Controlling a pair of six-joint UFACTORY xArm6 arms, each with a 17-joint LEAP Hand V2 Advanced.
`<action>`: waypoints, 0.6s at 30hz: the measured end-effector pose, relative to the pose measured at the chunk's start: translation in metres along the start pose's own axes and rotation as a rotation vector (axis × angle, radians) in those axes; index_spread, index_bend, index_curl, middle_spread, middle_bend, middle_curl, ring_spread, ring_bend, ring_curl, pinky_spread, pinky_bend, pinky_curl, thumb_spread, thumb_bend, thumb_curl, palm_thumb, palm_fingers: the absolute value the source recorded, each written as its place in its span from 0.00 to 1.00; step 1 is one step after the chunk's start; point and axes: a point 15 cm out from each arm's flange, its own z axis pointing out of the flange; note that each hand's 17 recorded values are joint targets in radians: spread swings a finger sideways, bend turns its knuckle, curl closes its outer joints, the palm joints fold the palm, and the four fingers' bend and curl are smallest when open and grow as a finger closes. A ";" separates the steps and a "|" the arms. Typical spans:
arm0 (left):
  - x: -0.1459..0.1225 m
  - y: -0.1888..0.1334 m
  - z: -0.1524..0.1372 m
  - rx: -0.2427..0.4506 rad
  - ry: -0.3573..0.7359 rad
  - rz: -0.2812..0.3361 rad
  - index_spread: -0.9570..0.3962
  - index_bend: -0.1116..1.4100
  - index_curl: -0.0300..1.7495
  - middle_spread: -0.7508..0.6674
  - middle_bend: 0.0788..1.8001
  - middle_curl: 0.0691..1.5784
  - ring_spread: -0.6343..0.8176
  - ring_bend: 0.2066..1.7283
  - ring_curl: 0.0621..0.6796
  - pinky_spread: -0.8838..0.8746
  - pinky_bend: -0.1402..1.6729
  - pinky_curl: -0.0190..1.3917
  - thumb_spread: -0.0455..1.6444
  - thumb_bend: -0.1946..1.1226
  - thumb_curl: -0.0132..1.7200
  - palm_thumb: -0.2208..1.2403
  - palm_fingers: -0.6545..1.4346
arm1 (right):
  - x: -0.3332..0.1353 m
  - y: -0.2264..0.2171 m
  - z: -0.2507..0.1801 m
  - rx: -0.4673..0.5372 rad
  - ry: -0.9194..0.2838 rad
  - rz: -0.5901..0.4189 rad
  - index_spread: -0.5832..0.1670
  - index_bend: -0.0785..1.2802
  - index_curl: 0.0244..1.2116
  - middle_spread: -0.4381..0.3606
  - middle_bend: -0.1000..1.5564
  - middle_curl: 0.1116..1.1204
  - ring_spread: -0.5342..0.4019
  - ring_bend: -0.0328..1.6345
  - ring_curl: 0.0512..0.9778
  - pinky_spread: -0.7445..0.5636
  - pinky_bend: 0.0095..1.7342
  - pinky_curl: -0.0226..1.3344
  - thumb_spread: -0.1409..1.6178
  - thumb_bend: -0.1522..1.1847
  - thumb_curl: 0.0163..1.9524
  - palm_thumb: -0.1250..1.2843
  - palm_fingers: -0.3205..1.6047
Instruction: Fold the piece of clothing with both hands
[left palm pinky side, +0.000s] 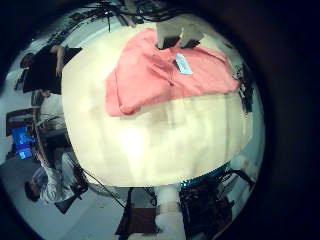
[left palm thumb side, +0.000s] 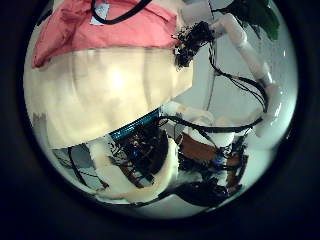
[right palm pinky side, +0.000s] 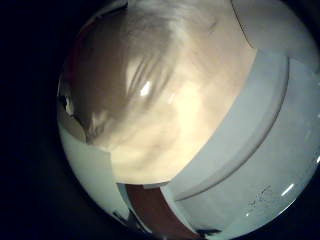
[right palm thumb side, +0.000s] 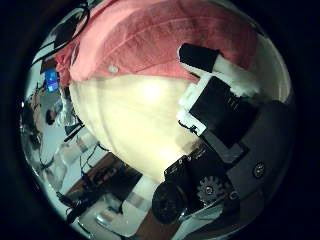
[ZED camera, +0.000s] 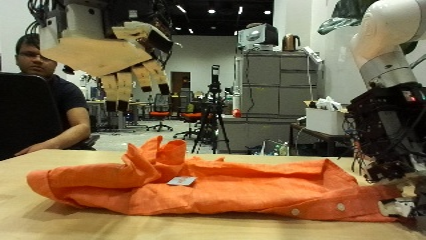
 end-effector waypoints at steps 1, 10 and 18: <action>0.001 0.000 0.000 0.000 0.001 0.000 0.82 0.17 0.17 0.82 0.07 0.16 0.84 0.14 0.25 0.80 0.24 0.24 0.70 0.13 0.16 0.27 0.31 | 0.002 0.003 0.001 0.000 -0.004 0.004 0.33 0.59 0.54 0.36 0.63 0.52 0.27 0.63 0.47 0.15 0.44 0.32 0.61 0.14 0.22 0.81 0.91; 0.004 0.001 0.001 -0.001 -0.001 0.006 0.82 0.17 0.16 0.82 0.07 0.16 0.84 0.14 0.25 0.80 0.24 0.24 0.71 0.14 0.16 0.28 0.31 | 0.011 0.027 -0.005 0.018 -0.021 0.011 0.39 0.75 0.65 0.38 0.77 0.62 0.32 0.76 0.59 0.23 0.62 0.43 0.67 0.19 0.28 0.91 0.81; 0.003 0.002 -0.001 0.004 -0.007 0.009 0.82 0.17 0.17 0.81 0.07 0.16 0.84 0.14 0.25 0.80 0.24 0.24 0.71 0.13 0.16 0.28 0.31 | 0.032 0.068 -0.020 0.061 -0.024 0.051 0.41 0.79 0.69 0.39 0.82 0.65 0.35 0.81 0.64 0.29 0.69 0.48 0.70 0.18 0.32 0.91 0.77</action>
